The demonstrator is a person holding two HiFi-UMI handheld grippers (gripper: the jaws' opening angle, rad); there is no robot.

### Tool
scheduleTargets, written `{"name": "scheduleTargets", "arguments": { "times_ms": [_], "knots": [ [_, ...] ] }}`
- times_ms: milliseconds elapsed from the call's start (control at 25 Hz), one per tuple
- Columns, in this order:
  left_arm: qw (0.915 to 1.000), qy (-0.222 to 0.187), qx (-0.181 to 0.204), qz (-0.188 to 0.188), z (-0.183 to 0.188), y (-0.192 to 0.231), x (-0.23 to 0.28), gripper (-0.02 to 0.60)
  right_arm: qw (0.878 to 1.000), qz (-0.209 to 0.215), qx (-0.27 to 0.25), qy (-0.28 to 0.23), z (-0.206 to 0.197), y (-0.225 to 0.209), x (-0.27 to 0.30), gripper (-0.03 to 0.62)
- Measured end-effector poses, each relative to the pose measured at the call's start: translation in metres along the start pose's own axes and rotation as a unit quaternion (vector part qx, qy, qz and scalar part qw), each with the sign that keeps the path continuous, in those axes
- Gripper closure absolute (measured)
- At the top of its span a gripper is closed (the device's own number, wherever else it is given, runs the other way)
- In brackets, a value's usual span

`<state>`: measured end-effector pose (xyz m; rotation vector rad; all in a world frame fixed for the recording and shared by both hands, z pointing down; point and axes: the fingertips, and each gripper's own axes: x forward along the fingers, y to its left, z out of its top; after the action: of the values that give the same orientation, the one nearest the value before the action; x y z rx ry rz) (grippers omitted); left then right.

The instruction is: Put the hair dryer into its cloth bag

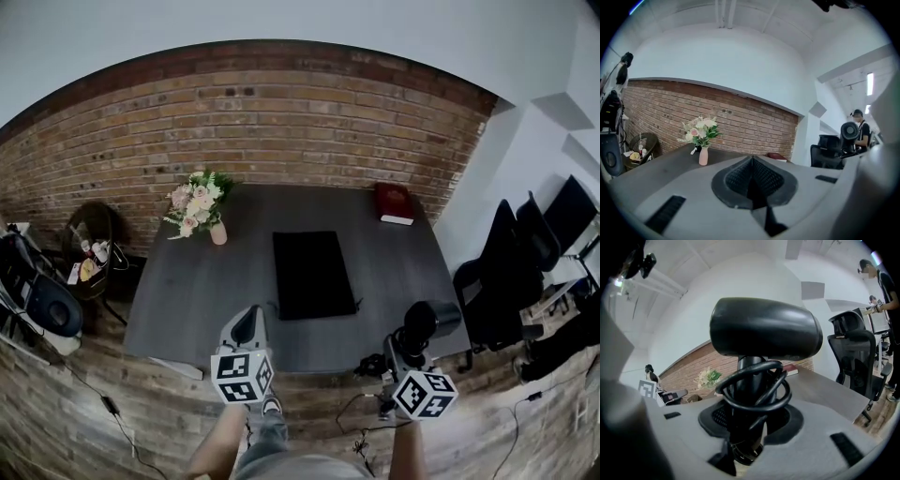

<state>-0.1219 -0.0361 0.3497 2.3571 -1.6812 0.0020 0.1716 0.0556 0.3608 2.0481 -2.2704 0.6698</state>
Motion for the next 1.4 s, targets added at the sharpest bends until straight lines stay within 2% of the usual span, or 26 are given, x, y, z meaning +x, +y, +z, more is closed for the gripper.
{"name": "scheduleTargets", "arguments": {
  "times_ms": [360, 680, 1400],
  "knots": [
    [0.9991, 0.011, 0.015, -0.038, 0.022, 0.033, 0.088, 0.574, 0.999, -0.038, 0.022, -0.013, 0.021, 0.004, 0.075, 0.447],
    [0.9977, 0.021, 0.028, -0.059, 0.032, 0.058, 0.139, 0.574, 0.998, -0.051, 0.041, -0.022, 0.031, 0.016, 0.120, 0.447],
    [0.9964, 0.077, -0.010, -0.034, -0.020, 0.059, 0.152, 0.574, 0.999, -0.035, 0.021, 0.034, 0.020, 0.003, 0.148, 0.447]
  ]
}}
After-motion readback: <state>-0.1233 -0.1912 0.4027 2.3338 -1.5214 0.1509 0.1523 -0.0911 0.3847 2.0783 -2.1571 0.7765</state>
